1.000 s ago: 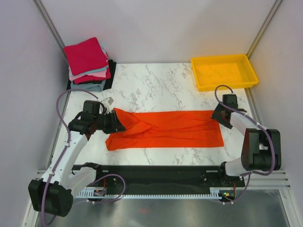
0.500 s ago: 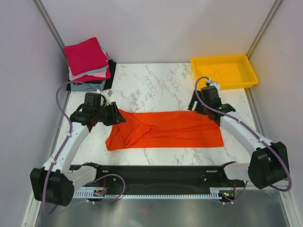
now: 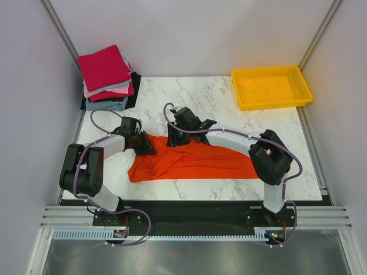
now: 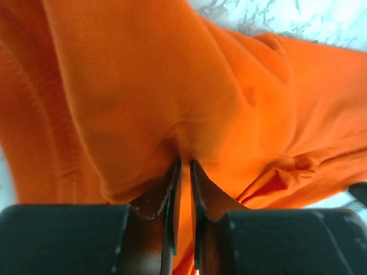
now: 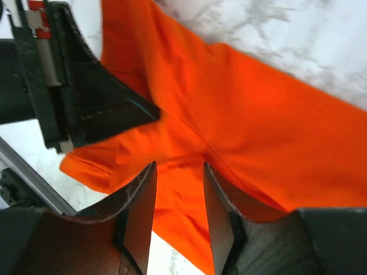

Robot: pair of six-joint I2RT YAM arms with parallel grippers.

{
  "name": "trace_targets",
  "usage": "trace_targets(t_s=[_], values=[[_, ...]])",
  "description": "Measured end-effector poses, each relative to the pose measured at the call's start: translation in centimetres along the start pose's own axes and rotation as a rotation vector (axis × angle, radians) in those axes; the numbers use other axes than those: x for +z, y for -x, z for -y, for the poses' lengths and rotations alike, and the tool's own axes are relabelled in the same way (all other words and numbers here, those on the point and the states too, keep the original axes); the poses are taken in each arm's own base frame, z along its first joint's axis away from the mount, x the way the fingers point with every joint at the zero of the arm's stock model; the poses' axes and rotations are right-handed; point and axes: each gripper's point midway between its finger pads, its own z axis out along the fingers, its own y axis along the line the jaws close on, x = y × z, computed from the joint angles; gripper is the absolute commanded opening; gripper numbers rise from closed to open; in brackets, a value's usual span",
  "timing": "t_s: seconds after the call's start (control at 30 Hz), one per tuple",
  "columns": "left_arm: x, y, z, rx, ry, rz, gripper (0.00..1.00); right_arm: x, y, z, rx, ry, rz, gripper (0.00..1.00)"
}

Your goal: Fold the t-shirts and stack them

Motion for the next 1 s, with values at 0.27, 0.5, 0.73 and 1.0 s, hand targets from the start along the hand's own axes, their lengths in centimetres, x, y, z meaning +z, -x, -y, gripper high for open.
trace_targets(t_s=[0.27, 0.5, 0.73, 1.0], values=[[0.7, 0.3, 0.2, -0.026, -0.034, 0.034, 0.18, 4.5, -2.2, -4.6, -0.053, 0.106, -0.098, 0.44], [0.8, 0.5, 0.3, -0.026, -0.041, 0.045, 0.17, 5.9, -5.2, -4.9, -0.067, 0.108, -0.174, 0.43], [0.8, 0.5, 0.3, -0.026, -0.042, 0.047, 0.17, 6.0, -7.2, -3.1, -0.06, 0.084, -0.208, 0.42], [0.8, 0.6, 0.3, -0.027, -0.042, 0.048, 0.16, -0.4, -10.4, -0.2, -0.085, -0.039, -0.242, 0.44]])
